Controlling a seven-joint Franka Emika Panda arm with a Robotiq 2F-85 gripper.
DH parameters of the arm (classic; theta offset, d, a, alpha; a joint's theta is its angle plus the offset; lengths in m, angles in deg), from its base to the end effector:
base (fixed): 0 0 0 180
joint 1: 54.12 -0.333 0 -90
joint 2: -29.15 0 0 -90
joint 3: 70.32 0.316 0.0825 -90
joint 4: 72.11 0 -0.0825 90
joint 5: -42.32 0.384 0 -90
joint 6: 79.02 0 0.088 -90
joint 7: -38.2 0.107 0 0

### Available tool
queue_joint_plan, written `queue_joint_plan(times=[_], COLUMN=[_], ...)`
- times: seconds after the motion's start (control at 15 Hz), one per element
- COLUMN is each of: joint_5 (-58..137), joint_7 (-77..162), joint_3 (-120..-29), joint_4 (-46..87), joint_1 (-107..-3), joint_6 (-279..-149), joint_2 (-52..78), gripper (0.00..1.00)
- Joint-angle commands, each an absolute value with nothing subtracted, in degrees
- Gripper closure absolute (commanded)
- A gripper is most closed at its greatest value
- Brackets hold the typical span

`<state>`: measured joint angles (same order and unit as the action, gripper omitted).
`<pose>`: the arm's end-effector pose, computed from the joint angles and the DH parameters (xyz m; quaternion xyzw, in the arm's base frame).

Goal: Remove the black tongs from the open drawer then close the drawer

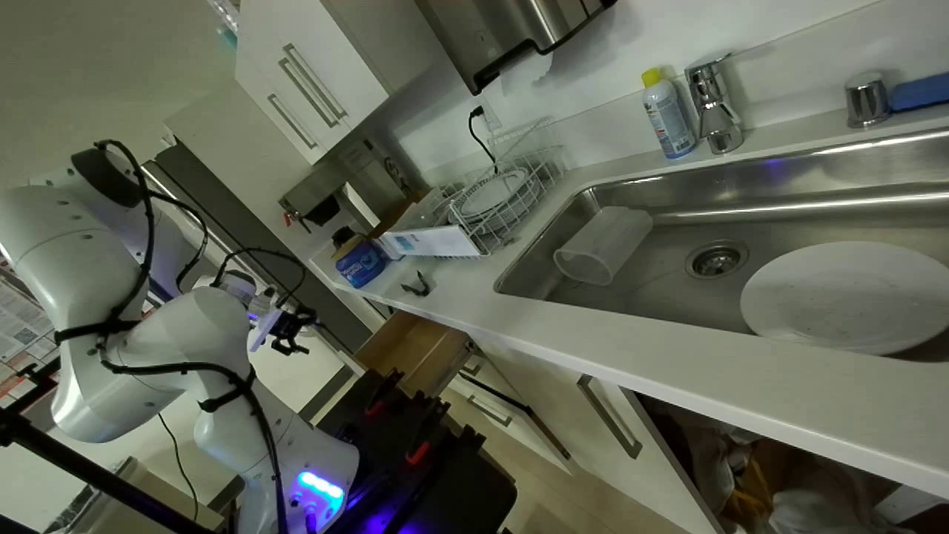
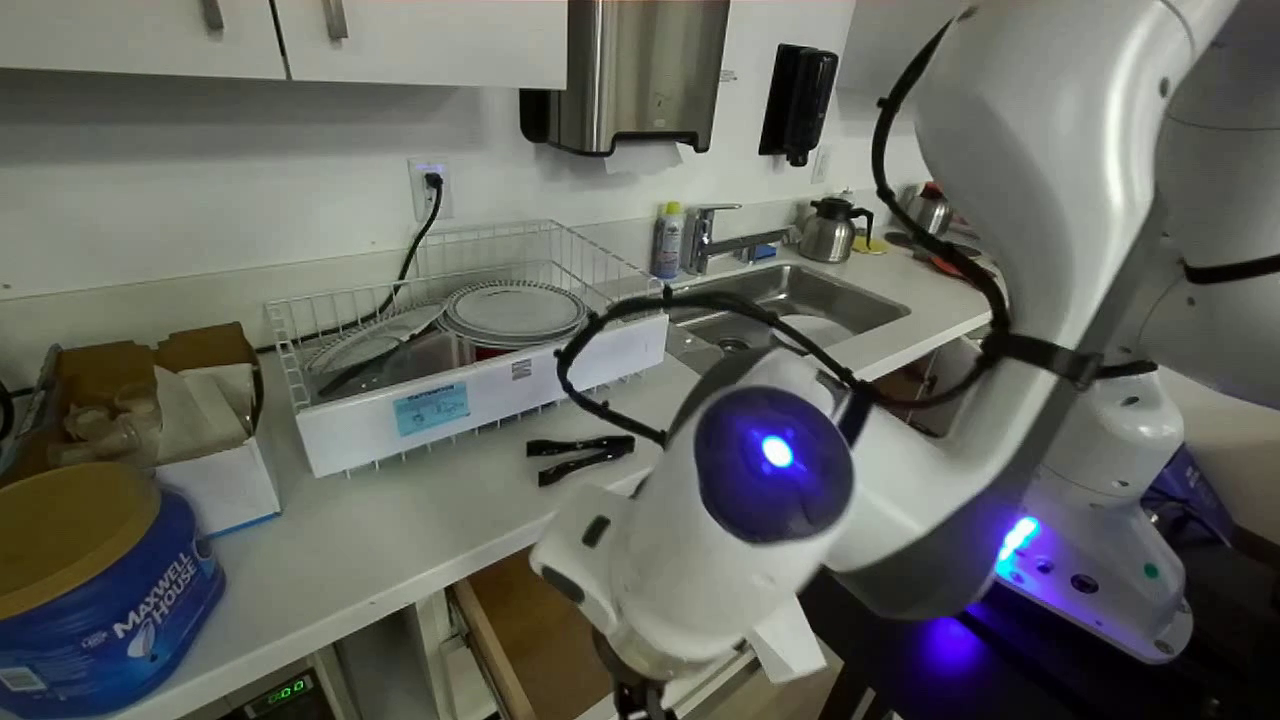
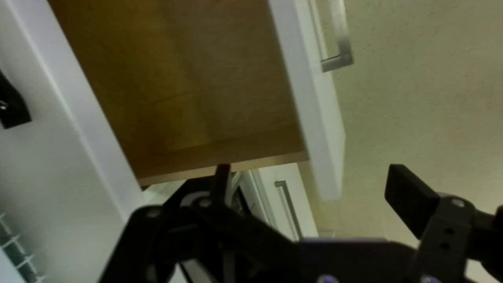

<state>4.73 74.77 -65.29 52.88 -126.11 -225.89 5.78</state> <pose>0.1150 0.5436 0.1970 0.7989 0.5807 0.1266 0.0918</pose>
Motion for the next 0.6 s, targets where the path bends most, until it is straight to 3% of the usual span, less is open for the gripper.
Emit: queue_joint_plan(times=[0.0, 0.53], joint_5=[3.6, 5.5], joint_7=[74.4, 65.6], joint_3=[-62.5, -61.5], joint_4=[50.7, 52.0], joint_1=[-130.2, -133.1], joint_6=[-221.1, -223.1], joint_2=[2.0, -2.9], gripper=[0.00, 0.00])
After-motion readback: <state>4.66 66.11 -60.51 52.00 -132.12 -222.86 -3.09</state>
